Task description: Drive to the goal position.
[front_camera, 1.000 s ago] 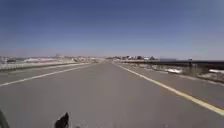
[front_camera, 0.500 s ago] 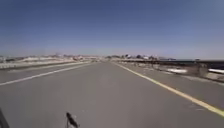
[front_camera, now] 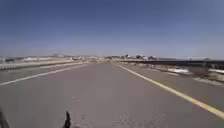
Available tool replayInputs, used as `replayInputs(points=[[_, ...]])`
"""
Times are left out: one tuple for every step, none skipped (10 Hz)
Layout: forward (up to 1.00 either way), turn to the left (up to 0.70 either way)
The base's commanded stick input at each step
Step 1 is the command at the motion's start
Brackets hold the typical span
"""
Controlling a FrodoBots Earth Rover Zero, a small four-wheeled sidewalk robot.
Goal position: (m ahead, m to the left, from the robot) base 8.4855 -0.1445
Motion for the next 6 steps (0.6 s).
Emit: replayInputs(points=[[1.0,0.0],[1.0,0.0],[1.0,0.0],[1.0,0.0],[1.0,0.0],[1.0,0.0]])
